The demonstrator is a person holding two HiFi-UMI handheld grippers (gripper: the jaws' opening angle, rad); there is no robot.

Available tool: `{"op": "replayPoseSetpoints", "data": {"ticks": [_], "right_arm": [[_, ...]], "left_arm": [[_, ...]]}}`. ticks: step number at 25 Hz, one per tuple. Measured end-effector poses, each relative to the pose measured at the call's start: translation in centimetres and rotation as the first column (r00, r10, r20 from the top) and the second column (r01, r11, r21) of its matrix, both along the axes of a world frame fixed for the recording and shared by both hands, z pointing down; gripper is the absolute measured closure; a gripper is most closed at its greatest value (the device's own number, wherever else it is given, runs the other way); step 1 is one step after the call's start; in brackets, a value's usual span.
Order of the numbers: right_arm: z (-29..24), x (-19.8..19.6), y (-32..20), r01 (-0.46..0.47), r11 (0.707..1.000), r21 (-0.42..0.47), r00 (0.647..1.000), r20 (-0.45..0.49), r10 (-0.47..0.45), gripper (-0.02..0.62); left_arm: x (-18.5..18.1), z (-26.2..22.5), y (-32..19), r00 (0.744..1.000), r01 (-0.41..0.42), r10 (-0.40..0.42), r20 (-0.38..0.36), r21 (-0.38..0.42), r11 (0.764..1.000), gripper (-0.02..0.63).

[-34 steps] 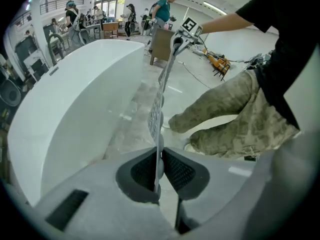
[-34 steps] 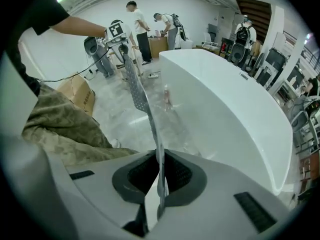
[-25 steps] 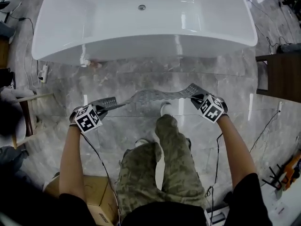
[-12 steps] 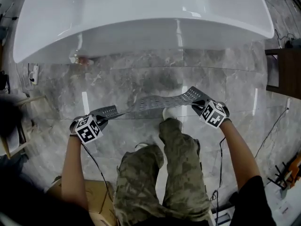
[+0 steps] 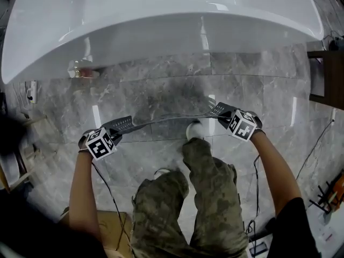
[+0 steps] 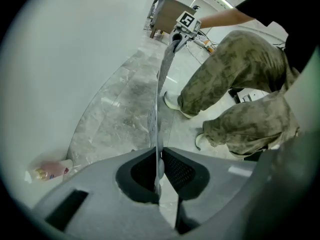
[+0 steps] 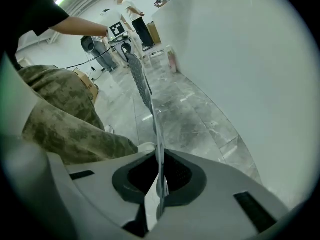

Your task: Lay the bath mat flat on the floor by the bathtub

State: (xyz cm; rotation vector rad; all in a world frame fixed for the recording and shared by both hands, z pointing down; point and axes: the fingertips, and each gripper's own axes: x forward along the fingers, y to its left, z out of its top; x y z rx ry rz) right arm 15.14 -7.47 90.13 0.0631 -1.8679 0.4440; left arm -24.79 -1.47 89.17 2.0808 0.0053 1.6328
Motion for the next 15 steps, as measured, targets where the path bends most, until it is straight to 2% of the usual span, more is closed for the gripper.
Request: {"op": "replayPoseSetpoints", "data": {"ticks": [4,9,11,15], "right_arm": [[0.8,0.2,-4.0,-0.040,0.997,0.068,0.999,0.040,0.037,0.569],[2.2,-0.3,-9.2,0.005,0.978,0.207,0.999,0.030,-0.011,0.569],[3.2,-0.5,-11.0,-0.008,0.967,0.253,0.999,0.041,-0.003,0.569],[6.0,-0.1,-14.5,-0.056,0.940,0.337,0.998,0.059,0.038,0.569]], "left_arm": [[0.1,1.2,-3.9,0.999,0.035,-0.034,-0.016,0.069,0.997,0.576],[-0.2,2.7,-9.7,1.000,0.010,-0.015,0.022,0.231,0.973,0.575],[-0.4,3.6,-12.0,0.998,0.035,-0.050,0.039,0.313,0.949,0.575],[-0.6,6.0,-17.2,0.990,0.096,-0.131,0.043,0.474,0.875,0.575]]}}
